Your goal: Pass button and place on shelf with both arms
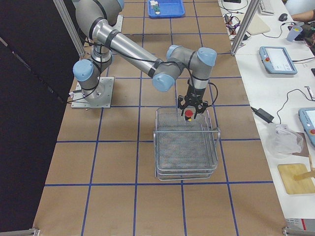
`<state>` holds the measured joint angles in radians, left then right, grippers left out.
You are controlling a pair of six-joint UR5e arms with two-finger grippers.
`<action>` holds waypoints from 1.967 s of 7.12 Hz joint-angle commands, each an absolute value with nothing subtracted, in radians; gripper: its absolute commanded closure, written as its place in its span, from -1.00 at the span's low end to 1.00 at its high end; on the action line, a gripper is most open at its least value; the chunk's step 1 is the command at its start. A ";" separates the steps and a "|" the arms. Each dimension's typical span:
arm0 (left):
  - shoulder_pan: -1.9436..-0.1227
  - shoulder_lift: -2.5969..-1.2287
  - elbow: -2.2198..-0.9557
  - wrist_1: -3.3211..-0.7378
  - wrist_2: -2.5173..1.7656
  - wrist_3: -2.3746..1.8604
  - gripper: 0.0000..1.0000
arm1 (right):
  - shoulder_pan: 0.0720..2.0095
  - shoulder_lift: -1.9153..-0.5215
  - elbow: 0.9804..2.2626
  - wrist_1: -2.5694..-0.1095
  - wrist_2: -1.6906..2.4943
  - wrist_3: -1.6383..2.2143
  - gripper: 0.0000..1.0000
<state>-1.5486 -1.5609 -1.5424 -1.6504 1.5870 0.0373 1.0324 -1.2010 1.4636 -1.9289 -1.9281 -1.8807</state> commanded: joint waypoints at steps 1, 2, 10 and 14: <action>-1.557 -1.560 -1.545 -1.651 1.588 0.029 -1.00 | 1.037 -1.250 1.463 -1.860 -1.913 -1.838 -0.44; -1.559 -1.559 -1.546 -1.651 1.585 0.029 -1.00 | 1.046 -1.309 1.465 -1.782 -1.861 -1.754 -0.73; -1.557 -1.565 -1.546 -1.632 1.585 0.032 -1.00 | 1.583 -1.503 1.483 -1.578 -1.618 -0.563 -1.00; -1.557 -1.565 -1.546 -1.631 1.585 0.032 -1.00 | 1.516 -1.551 1.480 -1.580 -1.424 -0.078 -1.00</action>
